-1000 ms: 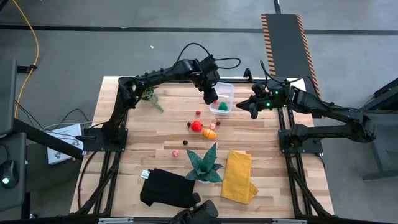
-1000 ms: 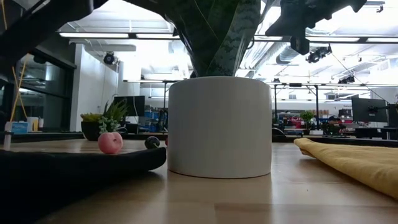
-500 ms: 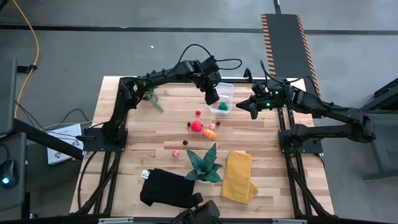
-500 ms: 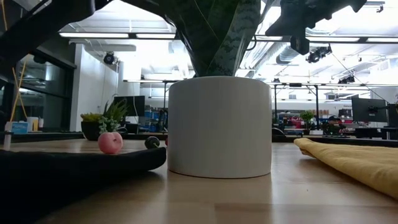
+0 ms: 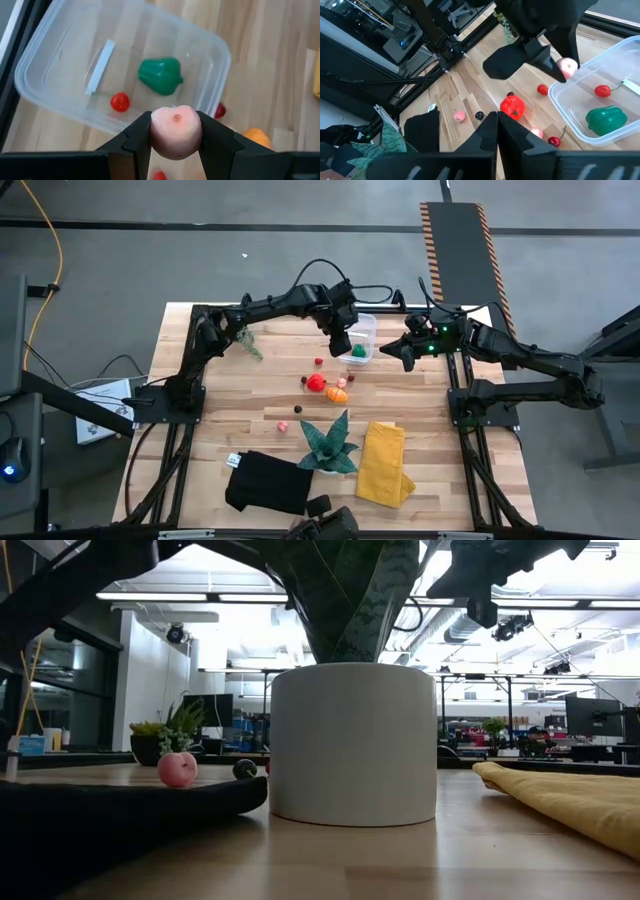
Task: Pick and placing Produce into tupperware
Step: Put the top left apricot into the transparent container
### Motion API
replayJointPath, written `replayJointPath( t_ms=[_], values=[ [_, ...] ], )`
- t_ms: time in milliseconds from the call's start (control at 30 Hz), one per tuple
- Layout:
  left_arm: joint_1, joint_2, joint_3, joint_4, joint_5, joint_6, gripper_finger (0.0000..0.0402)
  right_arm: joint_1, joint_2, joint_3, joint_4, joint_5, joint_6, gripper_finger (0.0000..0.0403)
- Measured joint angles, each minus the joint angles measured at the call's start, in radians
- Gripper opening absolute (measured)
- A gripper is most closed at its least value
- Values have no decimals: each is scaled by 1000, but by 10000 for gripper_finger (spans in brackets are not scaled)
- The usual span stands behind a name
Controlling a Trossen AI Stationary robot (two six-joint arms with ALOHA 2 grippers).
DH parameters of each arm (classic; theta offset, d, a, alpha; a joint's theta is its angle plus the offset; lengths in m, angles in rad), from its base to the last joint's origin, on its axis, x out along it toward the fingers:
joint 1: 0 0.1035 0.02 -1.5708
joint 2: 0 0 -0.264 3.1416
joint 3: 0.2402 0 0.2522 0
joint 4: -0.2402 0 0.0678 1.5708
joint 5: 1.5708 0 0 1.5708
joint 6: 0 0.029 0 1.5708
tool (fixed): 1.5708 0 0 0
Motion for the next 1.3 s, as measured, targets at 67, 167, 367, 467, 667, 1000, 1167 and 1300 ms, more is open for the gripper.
replayJointPath(
  t_ms=[67, 167, 367, 467, 667, 1000, 1167, 1300],
  values=[
    [-12, 7, 1, 37, 0, 14, 124, 0, 0, 0, 0, 0, 0, 0],
    [-17, 15, 0, 40, 3, 17, 124, 0, 0, 0, 0, 1, 1, 0],
    [-24, 28, 0, 39, -4, 28, 124, 0, 0, 0, 0, 1, 3, 0],
    [-23, 27, 0, 62, -7, 38, 124, 0, 0, 0, 0, 1, 3, 0],
    [-23, 27, 0, 63, -7, 25, 124, 0, 0, 0, 0, 1, 3, 0],
    [-23, 26, 0, 63, -24, 25, 124, 0, 0, 0, 0, 1, 3, 0],
    [-23, 26, 0, 59, -23, 17, 124, 0, 0, 0, 0, 1, 2, 0],
    [-23, 26, 0, 59, -23, 16, 124, 0, 0, 0, 0, 1, 1, 0]
  ],
)
